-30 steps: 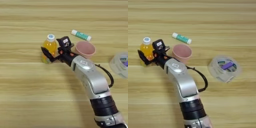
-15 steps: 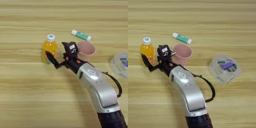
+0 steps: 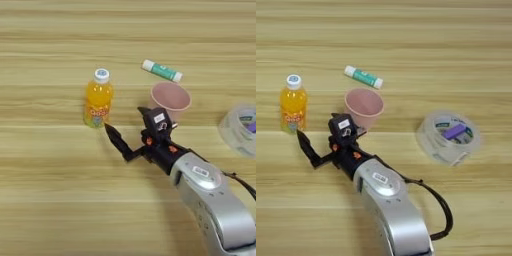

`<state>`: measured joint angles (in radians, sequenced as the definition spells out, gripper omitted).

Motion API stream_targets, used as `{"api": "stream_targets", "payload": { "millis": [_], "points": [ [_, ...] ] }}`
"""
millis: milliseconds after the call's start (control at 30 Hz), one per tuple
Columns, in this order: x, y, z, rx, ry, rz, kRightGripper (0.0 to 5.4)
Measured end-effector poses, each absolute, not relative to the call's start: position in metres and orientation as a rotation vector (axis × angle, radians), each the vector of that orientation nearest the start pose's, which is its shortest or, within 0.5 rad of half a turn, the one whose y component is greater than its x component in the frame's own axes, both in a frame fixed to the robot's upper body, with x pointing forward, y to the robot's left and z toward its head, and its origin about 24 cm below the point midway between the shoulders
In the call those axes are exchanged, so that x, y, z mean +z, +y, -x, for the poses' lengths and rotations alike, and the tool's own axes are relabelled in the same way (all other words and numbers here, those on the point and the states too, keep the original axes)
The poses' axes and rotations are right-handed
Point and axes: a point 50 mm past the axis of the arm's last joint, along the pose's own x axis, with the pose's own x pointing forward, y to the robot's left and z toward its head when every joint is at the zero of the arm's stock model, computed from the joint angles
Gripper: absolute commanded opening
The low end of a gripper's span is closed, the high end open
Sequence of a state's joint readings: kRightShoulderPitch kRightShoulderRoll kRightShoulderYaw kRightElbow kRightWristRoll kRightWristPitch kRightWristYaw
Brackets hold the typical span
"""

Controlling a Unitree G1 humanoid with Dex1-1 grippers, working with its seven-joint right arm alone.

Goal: Move the objects on the table

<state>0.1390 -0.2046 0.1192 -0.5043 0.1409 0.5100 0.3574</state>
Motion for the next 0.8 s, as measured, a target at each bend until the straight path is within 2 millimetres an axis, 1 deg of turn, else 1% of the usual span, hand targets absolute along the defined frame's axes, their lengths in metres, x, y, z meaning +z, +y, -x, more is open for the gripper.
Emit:
{"api": "stream_targets", "payload": {
  "millis": [200,367,533,800],
  "points": [
    [0.071,-0.128,-0.212,0.517,0.195,0.019,5.36],
    [0.059,-0.125,-0.219,0.506,0.217,-0.013,5.36],
    [0.052,-0.13,-0.226,0.463,0.222,-0.022,5.36],
    [0.047,-0.135,-0.233,0.418,0.21,0.004,5.36]
  ]
}}
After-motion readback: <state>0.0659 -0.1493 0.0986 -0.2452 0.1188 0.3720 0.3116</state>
